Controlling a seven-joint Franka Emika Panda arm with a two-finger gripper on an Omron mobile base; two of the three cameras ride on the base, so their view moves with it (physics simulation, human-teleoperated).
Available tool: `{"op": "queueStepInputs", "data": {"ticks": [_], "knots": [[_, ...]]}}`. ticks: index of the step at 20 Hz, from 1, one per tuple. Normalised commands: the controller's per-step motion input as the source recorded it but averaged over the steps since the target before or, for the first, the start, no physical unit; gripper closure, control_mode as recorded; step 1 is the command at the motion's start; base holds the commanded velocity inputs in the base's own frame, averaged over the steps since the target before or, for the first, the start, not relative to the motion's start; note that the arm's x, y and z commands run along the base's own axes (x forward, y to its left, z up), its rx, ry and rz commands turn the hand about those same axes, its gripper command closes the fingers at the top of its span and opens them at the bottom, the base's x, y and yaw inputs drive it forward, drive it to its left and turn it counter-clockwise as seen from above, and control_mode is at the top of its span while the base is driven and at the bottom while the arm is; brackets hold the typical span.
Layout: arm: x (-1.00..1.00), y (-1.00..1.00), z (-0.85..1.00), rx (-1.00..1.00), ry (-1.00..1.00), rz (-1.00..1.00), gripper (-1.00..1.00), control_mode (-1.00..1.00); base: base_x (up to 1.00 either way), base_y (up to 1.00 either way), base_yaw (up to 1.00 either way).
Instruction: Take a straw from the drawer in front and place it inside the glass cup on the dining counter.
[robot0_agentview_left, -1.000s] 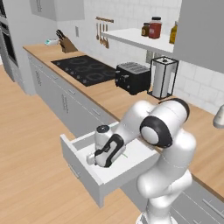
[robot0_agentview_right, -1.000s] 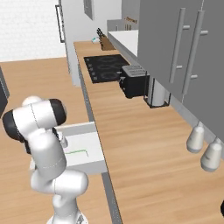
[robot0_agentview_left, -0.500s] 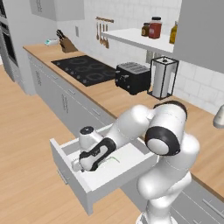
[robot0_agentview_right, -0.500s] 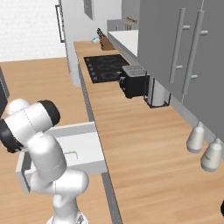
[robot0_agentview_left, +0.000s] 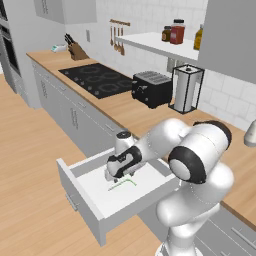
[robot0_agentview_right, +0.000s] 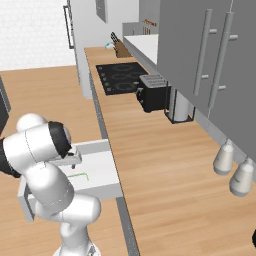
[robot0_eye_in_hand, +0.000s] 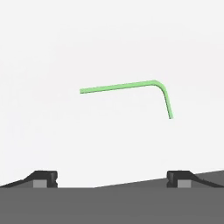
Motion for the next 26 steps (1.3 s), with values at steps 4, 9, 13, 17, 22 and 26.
{"op": "queueStepInputs", "data": {"ticks": [4,9,13,17,22,26], "knots": [[0.45,-0.64,-0.15,0.00,0.01,0.03,-1.00,-1.00,0.00,0.00,0.00],[0.31,-0.31,-0.25,0.00,0.00,0.10,-1.00,-1.00,0.00,0.00,0.00],[0.19,-0.04,-0.41,0.00,0.00,0.13,-1.00,-1.00,0.00,0.00,0.00],[0.15,0.00,-0.43,0.00,0.00,0.16,-1.00,-1.00,0.00,0.00,0.00],[0.31,0.00,-0.40,0.00,0.00,0.16,-1.00,-1.00,0.00,0.00,0.00],[0.42,0.00,-0.26,0.00,0.00,0.13,-1.00,-1.00,0.00,0.00,0.00]]}}
